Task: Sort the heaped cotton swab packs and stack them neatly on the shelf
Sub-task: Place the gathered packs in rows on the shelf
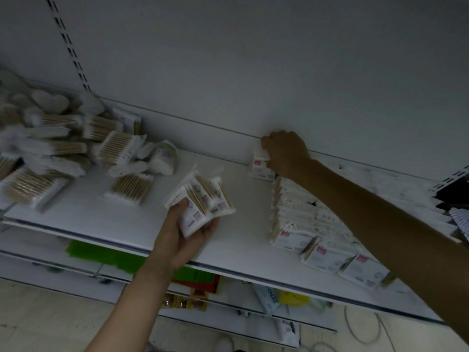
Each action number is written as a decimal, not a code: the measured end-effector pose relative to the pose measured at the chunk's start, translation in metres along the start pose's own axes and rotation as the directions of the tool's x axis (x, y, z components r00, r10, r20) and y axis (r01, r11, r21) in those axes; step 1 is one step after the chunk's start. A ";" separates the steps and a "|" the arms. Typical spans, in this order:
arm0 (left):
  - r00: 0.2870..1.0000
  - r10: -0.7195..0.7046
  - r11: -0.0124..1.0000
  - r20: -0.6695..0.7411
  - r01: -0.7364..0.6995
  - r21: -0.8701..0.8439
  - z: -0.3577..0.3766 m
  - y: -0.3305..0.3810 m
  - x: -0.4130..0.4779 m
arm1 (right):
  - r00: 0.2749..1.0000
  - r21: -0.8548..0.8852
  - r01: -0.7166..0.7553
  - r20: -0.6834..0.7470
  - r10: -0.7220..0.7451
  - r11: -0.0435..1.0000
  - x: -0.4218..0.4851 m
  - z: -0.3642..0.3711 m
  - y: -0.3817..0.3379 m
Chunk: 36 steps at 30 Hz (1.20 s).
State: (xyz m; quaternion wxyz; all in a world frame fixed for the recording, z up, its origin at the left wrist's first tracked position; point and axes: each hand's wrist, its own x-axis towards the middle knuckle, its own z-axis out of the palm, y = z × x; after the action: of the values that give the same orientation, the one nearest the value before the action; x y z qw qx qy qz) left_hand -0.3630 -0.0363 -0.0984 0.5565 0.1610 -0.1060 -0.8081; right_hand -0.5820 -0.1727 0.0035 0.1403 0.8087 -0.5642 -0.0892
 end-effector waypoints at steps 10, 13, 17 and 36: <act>0.996 -0.056 0.985 -0.069 0.066 0.157 0.008 -0.005 -0.002 | 0.963 0.769 0.101 0.084 -0.256 0.631 -0.042 -0.031 -0.052; 0.994 -0.085 0.974 -0.064 0.096 0.204 0.009 -0.005 -0.003 | 0.929 0.783 0.103 0.145 -0.341 0.614 -0.043 -0.029 -0.049; 0.999 -0.047 0.997 -0.010 0.048 0.064 0.007 -0.001 -0.003 | 0.911 0.816 0.032 0.214 -0.354 0.577 -0.043 -0.033 -0.026; 0.989 0.007 0.999 -0.150 -0.012 -0.033 0.009 -0.003 0.006 | 0.995 0.296 -0.096 0.017 0.095 0.950 -0.012 -0.011 0.006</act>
State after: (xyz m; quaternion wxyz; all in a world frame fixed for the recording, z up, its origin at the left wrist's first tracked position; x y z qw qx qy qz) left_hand -0.3711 -0.0411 -0.0921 0.5694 0.2114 -0.0511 -0.7928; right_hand -0.5879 -0.1623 0.0155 0.0209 0.7923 -0.6098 0.0024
